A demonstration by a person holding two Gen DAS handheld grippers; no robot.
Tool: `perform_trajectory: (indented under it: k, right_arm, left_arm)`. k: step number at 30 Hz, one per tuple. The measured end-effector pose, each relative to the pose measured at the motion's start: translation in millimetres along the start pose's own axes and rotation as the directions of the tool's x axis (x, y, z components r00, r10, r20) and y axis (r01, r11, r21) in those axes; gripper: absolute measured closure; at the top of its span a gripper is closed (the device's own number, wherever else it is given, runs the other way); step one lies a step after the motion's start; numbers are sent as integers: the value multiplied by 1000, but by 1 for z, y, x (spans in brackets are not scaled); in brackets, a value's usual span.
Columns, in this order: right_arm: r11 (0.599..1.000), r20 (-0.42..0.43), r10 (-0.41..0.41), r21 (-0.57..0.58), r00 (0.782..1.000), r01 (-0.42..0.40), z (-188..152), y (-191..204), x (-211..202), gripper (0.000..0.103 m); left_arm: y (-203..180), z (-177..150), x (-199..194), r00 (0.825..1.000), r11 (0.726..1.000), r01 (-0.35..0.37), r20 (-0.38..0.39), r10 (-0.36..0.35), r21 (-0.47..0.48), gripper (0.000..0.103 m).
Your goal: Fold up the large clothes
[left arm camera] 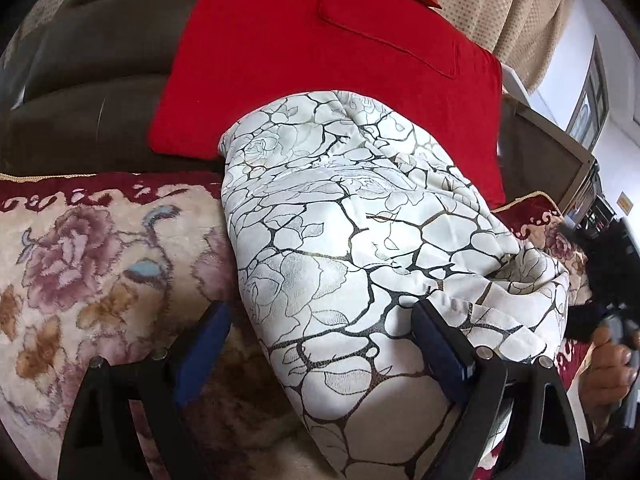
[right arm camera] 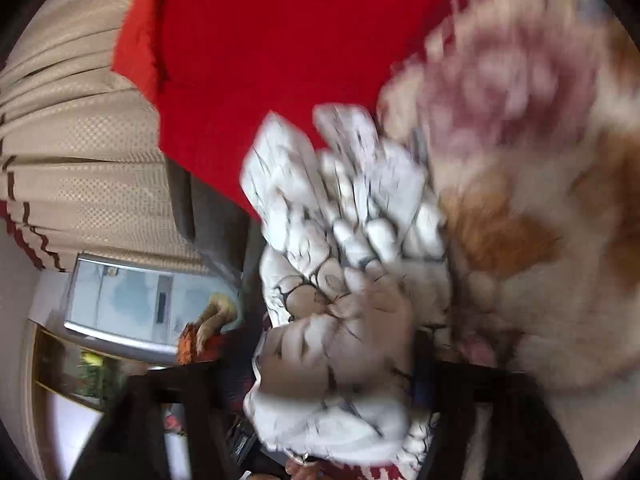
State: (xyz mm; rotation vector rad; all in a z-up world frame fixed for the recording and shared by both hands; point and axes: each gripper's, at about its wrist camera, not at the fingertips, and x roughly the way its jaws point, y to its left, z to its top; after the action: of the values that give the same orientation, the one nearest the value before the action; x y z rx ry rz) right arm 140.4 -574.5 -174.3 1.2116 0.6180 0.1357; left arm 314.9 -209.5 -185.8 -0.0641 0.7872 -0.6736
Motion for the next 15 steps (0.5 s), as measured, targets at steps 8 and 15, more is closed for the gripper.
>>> perform_trajectory:
  k: [8, 15]
  right_arm:
    - [967, 57, -106, -227, 993, 116, -14, 56, -18, 43]
    - [824, 143, -272, -477, 952, 307, -46, 89, 0, 61]
  left_arm:
    - [-3, 2, -5, 999, 999, -35, 15, 35, 38, 11]
    - [-11, -1, -4, 999, 995, -52, 10, 52, 81, 11]
